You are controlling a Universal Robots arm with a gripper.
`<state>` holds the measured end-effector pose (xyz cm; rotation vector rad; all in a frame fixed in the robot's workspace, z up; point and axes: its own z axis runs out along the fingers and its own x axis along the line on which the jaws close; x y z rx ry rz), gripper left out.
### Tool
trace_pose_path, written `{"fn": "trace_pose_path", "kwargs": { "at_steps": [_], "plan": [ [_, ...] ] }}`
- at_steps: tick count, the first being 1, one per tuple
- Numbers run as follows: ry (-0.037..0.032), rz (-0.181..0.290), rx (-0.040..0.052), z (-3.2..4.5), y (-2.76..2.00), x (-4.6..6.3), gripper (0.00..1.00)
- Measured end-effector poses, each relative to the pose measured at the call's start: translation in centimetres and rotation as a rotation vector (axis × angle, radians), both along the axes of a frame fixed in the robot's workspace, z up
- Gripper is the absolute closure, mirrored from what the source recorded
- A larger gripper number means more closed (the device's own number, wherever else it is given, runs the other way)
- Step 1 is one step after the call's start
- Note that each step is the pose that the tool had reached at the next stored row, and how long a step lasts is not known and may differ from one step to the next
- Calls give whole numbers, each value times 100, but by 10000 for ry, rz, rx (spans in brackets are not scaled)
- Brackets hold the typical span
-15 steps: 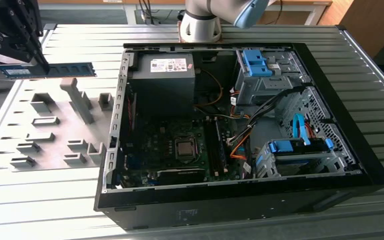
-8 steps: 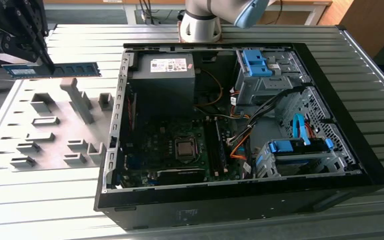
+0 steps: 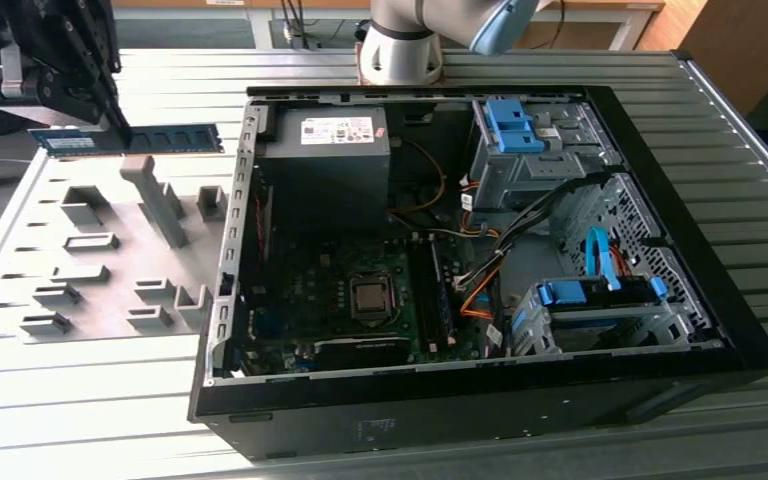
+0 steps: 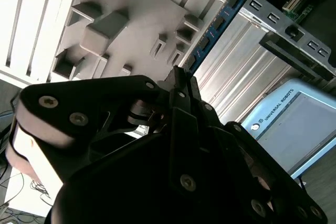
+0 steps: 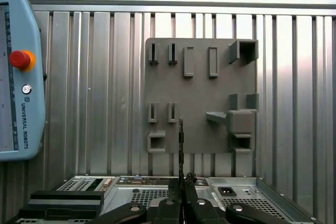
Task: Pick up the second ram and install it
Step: 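Pick up the second ram and move it above second insertion slot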
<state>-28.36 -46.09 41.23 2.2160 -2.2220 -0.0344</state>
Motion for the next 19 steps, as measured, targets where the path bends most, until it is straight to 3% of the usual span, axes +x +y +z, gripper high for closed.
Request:
{"fn": "trace_pose_path", "kwargs": {
  "at_steps": [19],
  "plan": [
    [0,0,0,-3,0,387,86]
  ]
}}
